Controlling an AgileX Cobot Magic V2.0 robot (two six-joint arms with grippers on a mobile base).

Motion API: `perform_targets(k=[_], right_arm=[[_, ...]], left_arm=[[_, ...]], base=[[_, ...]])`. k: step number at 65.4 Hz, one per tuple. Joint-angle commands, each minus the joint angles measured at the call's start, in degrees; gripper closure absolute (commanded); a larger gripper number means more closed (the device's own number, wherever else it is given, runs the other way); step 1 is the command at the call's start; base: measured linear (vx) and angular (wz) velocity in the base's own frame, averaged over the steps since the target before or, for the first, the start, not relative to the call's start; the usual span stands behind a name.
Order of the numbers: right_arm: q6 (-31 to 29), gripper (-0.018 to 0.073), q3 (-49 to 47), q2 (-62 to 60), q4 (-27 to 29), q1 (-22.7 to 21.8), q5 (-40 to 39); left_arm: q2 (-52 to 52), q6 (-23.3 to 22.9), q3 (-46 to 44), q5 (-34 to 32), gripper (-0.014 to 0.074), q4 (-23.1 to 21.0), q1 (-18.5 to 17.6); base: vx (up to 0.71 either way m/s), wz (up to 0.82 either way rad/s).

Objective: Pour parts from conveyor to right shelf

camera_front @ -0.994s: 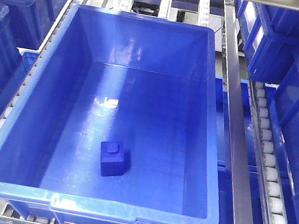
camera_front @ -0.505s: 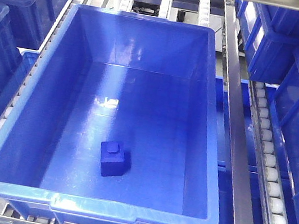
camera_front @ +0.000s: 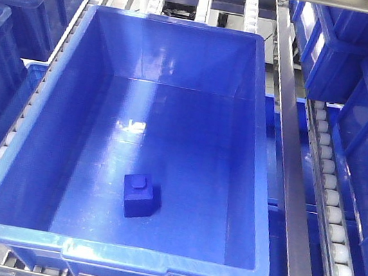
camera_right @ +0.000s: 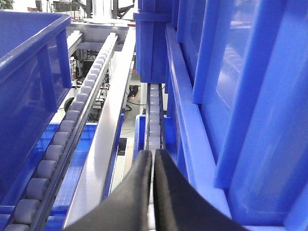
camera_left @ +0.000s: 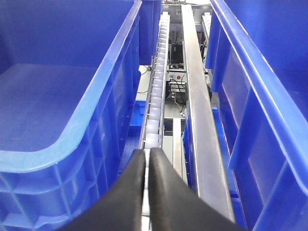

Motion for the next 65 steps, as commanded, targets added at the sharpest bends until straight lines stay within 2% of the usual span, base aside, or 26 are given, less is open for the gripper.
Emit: perform_targets(k=[1, 65], right_arm=[[-0.46, 0.0564, 0.48, -0.72, -0.82, -0.27, -4.55], [-0.46, 0.0564, 0.48, -0.66, -0.82, -0.27, -4.55]], left_arm=[[-0.6, -0.49, -1.13, -4.23, 0.0603, -0.45, -0.42], [-0.6, -0.49, -1.13, -4.23, 0.0603, -0.45, -0.42]], base=[[0.0, 0.0], [0.0, 0.0]])
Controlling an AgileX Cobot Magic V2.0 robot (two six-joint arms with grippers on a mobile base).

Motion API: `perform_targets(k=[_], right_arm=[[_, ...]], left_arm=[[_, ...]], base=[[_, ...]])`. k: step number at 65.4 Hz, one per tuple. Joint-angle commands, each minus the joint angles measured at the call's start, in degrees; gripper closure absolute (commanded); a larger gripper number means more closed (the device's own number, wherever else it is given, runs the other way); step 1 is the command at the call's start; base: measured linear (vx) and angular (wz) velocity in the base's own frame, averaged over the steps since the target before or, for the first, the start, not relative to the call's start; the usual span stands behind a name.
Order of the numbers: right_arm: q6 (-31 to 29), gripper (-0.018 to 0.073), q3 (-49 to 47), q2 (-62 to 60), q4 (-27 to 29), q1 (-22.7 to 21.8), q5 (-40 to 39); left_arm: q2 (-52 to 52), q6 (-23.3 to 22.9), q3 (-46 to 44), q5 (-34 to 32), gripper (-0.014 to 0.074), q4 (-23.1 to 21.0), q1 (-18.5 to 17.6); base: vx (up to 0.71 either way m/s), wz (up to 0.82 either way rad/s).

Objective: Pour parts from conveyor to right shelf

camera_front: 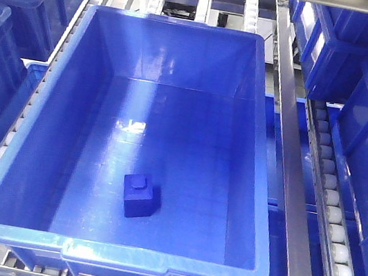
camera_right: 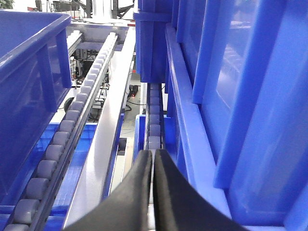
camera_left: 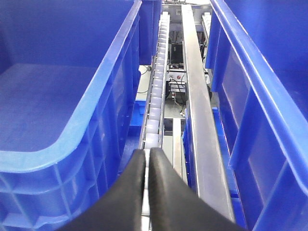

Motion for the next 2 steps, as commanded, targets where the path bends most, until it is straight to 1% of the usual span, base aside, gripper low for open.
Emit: perform_targets(k=[1, 2], right_arm=[[-0.46, 0.0564, 0.48, -0.66, -0.82, -0.27, -4.55], [-0.46, 0.0564, 0.48, -0.66, -0.82, -0.27, -4.55]], left_arm=[[-0.6, -0.49, -1.13, -4.23, 0.0603, -0.45, -0.42], [-0.6, -0.49, -1.13, -4.23, 0.0603, -0.45, -0.42]], base=[[0.0, 0.0], [0.0, 0.0]])
